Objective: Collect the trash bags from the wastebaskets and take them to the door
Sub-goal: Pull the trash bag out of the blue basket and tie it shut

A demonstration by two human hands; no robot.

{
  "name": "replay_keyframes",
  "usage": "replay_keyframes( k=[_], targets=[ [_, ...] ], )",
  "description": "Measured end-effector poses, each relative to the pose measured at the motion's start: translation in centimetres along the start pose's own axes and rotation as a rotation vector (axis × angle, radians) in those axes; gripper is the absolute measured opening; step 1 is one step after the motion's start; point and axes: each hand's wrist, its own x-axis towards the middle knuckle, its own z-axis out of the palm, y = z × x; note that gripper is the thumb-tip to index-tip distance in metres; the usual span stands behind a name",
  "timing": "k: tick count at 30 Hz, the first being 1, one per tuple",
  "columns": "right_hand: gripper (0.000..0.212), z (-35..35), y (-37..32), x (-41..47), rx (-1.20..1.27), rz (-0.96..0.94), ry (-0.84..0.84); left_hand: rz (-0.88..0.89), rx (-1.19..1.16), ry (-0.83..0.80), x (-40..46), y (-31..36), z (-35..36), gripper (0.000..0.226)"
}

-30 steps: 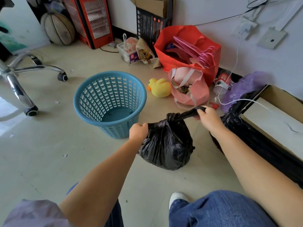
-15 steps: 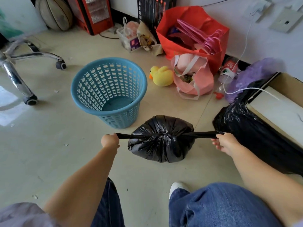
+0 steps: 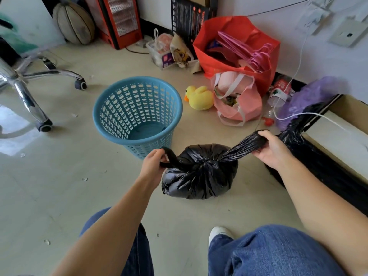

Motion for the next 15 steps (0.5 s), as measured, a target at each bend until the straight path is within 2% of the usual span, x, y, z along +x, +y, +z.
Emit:
replay_keyframes(
  k=[2,4,5,7,9,12,15],
  targets=[
    [0.017,1.7,0.1,-0.2,-0.017,-0.017,-0.068,0.145,0.334,-0.097,-1.2,1.4,1.9,0.013],
    [0.011,3.4,0.3,-0.6,-0.094,-0.03,-0.158,0.274,0.633,-0.225,-2.1,2.7,3.6,0.01],
    [0.008,4.3,0.5,-0.9,-0.156,-0.042,-0.226,0.322,0.744,-0.302,-2.5,3.3,4.5,0.012],
    [0.02,5.9,1.0,-1.6,-0.344,-0.066,-0.392,0.409,0.914,-0.406,-3.1,3.9,6.3,0.014],
    [0.027,7.2,1.9,-2.5,-0.526,-0.042,-0.553,0.499,1.009,-0.394,-3.4,4.3,7.8,0.011],
    [0.037,8.6,3.1,-3.7,-0.737,-0.002,-0.741,0.562,1.048,-0.285,-3.6,4.8,9.2,0.004],
    [0.033,8.7,3.1,-3.7,-0.946,-0.134,-0.776,0.524,1.076,-0.171,-3.2,4.8,9.1,0.017]
  ],
)
